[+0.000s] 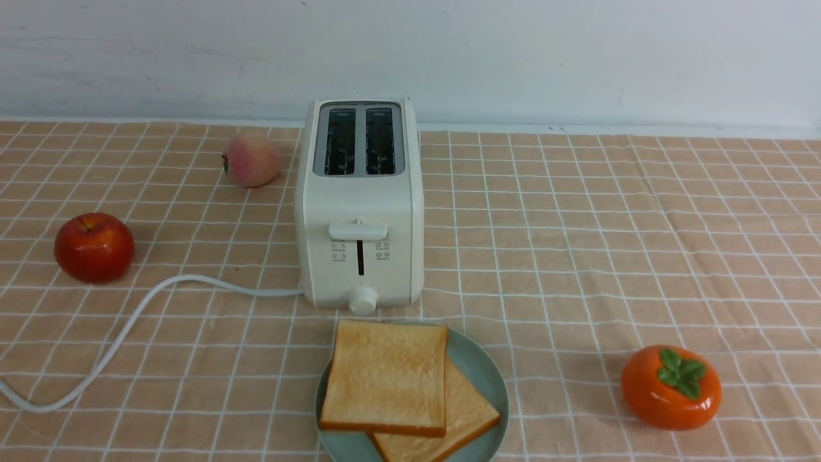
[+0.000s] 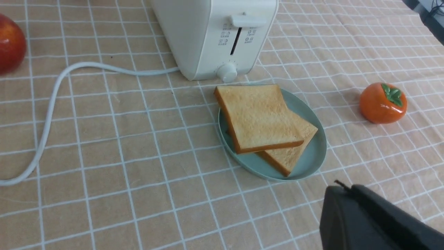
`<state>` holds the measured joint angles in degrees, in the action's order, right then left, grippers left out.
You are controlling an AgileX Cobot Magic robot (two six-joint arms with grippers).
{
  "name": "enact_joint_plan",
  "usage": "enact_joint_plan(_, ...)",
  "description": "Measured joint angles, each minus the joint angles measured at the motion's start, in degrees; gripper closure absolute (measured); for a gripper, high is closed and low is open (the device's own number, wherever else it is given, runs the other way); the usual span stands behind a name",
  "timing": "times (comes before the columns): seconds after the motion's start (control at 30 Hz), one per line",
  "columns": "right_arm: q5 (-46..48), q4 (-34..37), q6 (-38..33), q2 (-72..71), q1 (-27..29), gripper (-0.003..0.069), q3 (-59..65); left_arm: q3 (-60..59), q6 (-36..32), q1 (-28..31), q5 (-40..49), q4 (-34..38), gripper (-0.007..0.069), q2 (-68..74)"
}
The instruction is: Take toasted bread from bread machine on light coffee tablecloth place on plate.
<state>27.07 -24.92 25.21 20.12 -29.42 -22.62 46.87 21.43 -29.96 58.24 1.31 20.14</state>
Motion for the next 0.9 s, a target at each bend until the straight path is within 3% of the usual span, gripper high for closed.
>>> enact_joint_plan(0.13, 0.00, 0.00, 0.00, 0.00, 0.00, 0.0643, 0.00, 0.00, 0.09, 0.00, -0.76, -0.07, 0.0638, -0.06)
enact_joint_plan(0.47, 0.00, 0.00, 0.00, 0.00, 0.00, 0.0633, 0.00, -2.27, 0.21, 0.50, -15.75, -8.79, 0.0638, -0.06)
enact_joint_plan(0.7, 0.05, 0.00, 0.00, 0.00, 0.00, 0.0622, 0.00, -12.45, -2.36, 16.44, -34.00, -7.78, 0.0638, -3.39)
enact_joint_plan(0.83, 0.05, -0.02, 0.00, 0.00, 0.00, 0.0616, 0.05, -28.58, -6.70, 29.77, -48.06, -7.56, 0.0638, -11.48)
enact_joint_plan(0.9, 0.05, -0.07, 0.00, 0.00, 0.00, 0.0615, 0.05, -34.35, -7.17, 31.58, -50.55, -7.56, 0.0638, -15.41)
